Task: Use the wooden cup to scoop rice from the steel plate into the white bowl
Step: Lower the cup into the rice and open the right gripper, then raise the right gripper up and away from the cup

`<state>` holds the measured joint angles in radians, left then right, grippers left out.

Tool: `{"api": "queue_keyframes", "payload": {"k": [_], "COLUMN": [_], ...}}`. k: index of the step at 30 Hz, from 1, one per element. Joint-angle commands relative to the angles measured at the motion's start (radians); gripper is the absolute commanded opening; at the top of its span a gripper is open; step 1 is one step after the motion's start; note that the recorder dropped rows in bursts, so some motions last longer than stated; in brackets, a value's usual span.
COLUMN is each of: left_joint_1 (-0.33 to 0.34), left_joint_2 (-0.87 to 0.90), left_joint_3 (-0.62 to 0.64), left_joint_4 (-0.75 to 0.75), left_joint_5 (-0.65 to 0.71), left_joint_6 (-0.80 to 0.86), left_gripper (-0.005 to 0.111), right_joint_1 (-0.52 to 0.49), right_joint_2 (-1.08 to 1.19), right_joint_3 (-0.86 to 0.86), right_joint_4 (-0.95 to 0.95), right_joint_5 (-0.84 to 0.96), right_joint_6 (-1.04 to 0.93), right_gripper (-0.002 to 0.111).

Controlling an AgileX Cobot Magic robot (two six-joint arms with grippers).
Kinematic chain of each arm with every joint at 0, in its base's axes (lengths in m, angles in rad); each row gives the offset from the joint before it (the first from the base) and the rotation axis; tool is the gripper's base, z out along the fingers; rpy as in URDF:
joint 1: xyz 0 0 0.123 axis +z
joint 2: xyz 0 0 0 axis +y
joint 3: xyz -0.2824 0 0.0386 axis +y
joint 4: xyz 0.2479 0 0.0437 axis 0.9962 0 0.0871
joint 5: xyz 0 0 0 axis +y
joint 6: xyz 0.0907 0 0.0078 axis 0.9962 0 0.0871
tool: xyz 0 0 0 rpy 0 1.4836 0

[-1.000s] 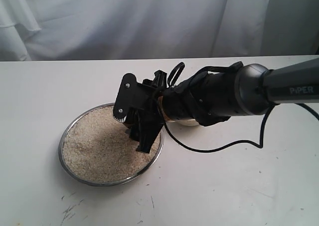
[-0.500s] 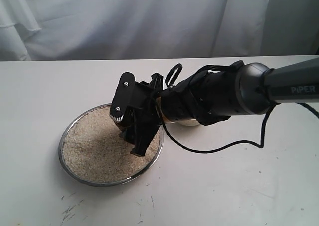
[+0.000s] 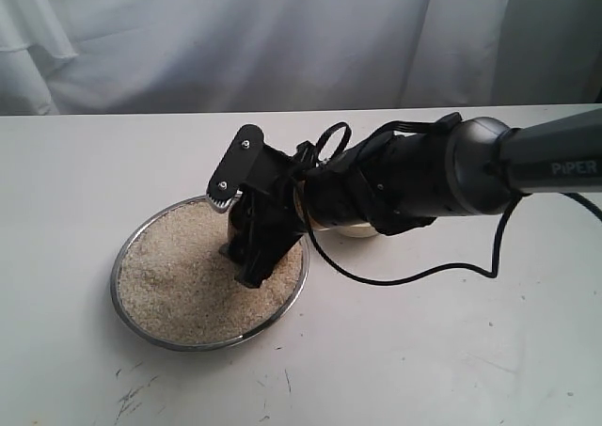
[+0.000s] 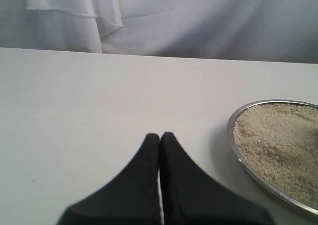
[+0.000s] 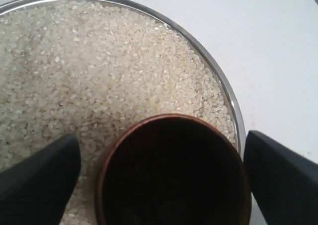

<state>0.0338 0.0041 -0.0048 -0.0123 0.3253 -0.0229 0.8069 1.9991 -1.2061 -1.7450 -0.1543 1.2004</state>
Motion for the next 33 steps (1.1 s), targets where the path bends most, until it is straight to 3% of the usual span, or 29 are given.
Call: {"api": "queue_keyframes", "payload": {"k": [1,10,14,18,19,20,29,33], "left_joint_1": [-0.003,-0.003,-0.003,-0.003,-0.003,-0.003,-0.003,-0.003], "left_joint_2": [-0.004,-0.004,-0.004,-0.004,-0.004,-0.004,-0.004,-0.004], "left_joint_3": [0.005,0.005,0.005,0.005,0.005,0.005,0.005,0.005], "left_joint_4": [0.0,0.0,0.0,0.0,0.0,0.0,0.0,0.0], "left_joint_5": [-0.006,-0.006,-0.006,-0.006,-0.006,-0.006,-0.006,-0.006], "left_joint_6": [-0.001,-0.001,-0.001,-0.001,-0.001,-0.001,-0.001,-0.001], "left_gripper": [0.0,0.0,0.0,0.0,0.0,0.0,0.0,0.0], "right_joint_1": [0.002,0.002,0.002,0.002,0.002,0.002,-0.034,-0.123], "right_joint_2": [-0.029,-0.183,-0.205,-0.206,-0.206,-0.206,-0.206,-0.206], "right_joint_3": [-0.009,-0.009,-0.006,-0.001,0.001,0.003,0.003,0.003], "right_joint_4": [0.001,0.001,0.014,0.264,0.336,0.415,0.998,1.382], "right_joint_5": [-0.01,0.047,0.232,0.417,0.453,0.477,0.476,0.502], "right_joint_6": [0.002,0.056,0.112,0.038,-0.016,-0.084,-0.84,-1.263], "right_gripper": [0.081,0.075,0.048,0.011,0.001,0.0,0.0,0.0]}}
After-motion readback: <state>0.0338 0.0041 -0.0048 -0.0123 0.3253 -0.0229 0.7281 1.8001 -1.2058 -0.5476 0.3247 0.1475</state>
